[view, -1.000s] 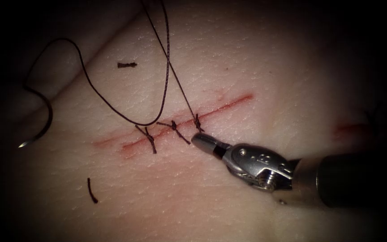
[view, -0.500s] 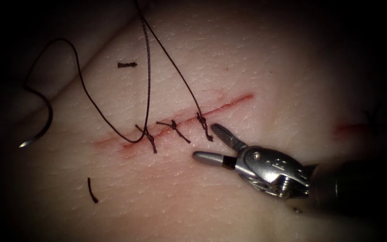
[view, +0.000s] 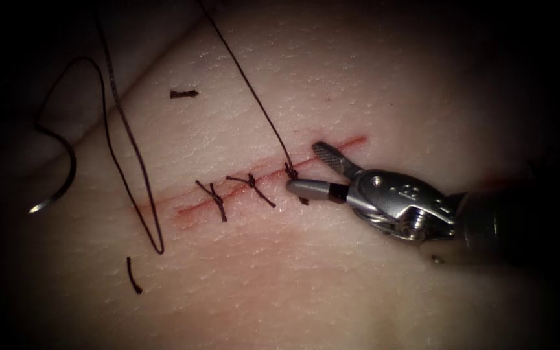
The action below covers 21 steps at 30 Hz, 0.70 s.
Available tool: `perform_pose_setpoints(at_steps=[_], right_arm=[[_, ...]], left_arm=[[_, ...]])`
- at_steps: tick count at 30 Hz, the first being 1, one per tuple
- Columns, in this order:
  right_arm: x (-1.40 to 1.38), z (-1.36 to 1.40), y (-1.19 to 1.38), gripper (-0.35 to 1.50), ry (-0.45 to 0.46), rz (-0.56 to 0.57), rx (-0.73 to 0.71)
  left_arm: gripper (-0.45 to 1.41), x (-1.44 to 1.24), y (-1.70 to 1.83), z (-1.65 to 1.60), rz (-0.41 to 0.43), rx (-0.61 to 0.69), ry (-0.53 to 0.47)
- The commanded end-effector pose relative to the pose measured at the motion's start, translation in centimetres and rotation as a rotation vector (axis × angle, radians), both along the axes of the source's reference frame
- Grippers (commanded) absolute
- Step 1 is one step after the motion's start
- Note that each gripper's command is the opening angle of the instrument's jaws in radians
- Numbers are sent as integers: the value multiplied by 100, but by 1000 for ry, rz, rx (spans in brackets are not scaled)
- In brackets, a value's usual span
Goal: Wound Closure
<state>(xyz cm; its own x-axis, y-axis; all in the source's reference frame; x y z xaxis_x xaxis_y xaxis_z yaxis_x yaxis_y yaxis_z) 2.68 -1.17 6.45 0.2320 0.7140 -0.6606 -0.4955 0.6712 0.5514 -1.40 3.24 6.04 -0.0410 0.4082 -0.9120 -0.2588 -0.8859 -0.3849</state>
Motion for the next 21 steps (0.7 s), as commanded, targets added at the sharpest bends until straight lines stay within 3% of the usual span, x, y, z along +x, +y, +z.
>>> perform_pose_setpoints(at_steps=[1, 3, 5, 14, 21], right_arm=[[11, 10, -1, 136, -5, -8, -11], [17, 14, 3, 138, -11, -17, -17], [19, 14, 4, 138, -10, -16, -17], [27, 19, 10, 138, 7, -56, -16], [31, 19, 10, 141, 5, -57, -22]], left_arm=[[-45, -7, -3, -4, 3, -9, -2], [-45, -14, -11, -36, 12, -22, -19], [-45, -16, -14, -46, 14, -29, -22], [-45, -43, -43, -146, 25, -107, -30], [-45, -50, -56, -160, 31, -119, -44]])
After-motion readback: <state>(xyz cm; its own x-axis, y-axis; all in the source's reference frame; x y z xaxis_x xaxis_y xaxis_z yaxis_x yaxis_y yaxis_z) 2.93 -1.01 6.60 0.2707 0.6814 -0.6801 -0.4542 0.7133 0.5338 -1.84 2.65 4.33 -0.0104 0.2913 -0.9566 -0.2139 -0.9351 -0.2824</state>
